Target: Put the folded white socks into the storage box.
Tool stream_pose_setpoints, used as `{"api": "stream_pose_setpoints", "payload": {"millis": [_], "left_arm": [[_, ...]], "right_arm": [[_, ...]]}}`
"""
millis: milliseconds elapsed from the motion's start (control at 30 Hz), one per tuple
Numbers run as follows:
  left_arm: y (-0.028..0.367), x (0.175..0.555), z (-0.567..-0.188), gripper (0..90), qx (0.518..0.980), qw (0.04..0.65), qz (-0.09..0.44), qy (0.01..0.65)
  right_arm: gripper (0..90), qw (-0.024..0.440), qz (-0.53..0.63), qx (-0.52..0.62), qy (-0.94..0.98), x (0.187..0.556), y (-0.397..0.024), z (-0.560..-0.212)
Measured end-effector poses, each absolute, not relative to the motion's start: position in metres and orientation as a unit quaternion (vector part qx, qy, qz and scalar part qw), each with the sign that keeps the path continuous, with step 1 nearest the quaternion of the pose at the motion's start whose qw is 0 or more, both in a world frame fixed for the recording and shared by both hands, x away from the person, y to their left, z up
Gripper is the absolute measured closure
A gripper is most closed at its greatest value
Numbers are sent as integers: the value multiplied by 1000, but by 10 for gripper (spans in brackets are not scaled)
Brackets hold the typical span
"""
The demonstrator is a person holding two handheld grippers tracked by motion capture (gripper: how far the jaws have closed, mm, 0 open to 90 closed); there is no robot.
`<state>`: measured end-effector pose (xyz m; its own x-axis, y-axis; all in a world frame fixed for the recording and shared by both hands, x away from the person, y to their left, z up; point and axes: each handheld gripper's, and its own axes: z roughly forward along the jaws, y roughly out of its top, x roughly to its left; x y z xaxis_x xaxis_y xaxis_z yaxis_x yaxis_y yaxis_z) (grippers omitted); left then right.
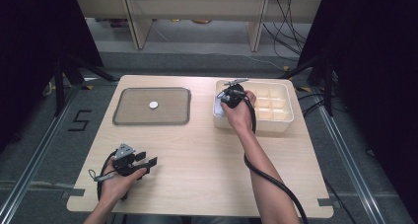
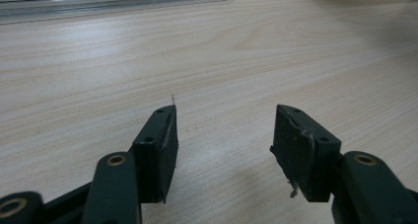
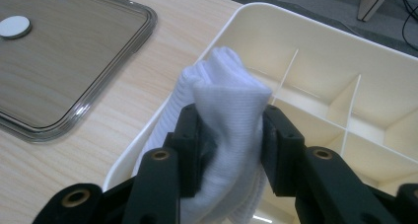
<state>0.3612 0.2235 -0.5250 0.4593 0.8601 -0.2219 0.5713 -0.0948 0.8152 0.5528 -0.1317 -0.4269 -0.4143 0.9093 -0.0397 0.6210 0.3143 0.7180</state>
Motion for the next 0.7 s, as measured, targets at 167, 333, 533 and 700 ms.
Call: {"api": "stream_pose_setpoints", "payload": {"millis": [167,333,533,700], "left_arm": [[223,361,-525,425,722,456,159,496],[224,361,-525,425,722,456,160,495],[223,361,-526,425,723,456,158,494],[223,361,-525,424,725,455,157,493]], "right_arm": [[647,218,313,498,779,554,-129,-428],[648,215,302,500,783,556,-128,-431],[648,214,292,500,787,557,-125,-433],[647,214,289,499,788,558,-125,-433]]}}
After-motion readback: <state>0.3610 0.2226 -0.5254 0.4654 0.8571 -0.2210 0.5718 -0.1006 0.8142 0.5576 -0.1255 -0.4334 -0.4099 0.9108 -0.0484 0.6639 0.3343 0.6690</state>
